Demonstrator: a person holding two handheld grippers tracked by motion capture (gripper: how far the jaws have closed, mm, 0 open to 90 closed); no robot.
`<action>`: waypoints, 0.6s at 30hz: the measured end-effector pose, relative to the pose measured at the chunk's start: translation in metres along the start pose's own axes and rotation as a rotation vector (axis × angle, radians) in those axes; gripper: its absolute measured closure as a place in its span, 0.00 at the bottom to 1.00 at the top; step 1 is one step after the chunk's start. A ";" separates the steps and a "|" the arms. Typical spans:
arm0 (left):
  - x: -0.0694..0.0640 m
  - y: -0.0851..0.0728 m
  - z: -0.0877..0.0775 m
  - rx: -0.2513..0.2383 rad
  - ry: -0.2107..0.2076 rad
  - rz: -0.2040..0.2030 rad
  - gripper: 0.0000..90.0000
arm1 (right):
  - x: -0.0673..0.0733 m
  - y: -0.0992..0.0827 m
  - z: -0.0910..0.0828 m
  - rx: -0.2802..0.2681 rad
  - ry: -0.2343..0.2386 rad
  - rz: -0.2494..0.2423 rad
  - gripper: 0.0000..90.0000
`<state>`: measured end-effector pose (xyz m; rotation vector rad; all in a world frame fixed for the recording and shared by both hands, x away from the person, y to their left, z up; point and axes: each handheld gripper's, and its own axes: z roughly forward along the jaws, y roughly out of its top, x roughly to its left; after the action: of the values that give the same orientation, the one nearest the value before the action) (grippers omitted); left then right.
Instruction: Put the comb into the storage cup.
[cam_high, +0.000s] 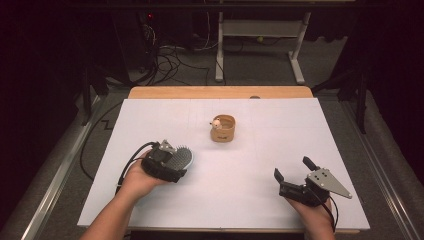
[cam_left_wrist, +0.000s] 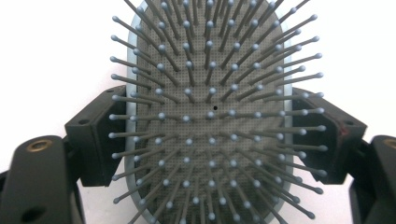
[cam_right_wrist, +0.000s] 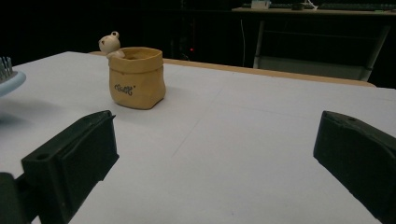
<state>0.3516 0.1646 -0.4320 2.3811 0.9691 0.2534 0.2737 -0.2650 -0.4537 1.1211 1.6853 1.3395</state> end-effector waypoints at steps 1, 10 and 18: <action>0.000 0.000 -0.002 -0.013 0.003 -0.003 0.23 | 0.000 0.000 0.000 0.000 0.000 -0.002 0.00; 0.000 -0.005 -0.010 -0.107 0.004 -0.021 0.23 | 0.000 0.000 0.000 -0.001 -0.001 0.000 0.00; 0.003 -0.014 -0.015 -0.191 0.010 -0.055 0.23 | 0.001 0.000 0.000 0.001 -0.001 0.001 0.00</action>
<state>0.3404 0.1816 -0.4270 2.1785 0.9684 0.3219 0.2733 -0.2645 -0.4541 1.1224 1.6849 1.3387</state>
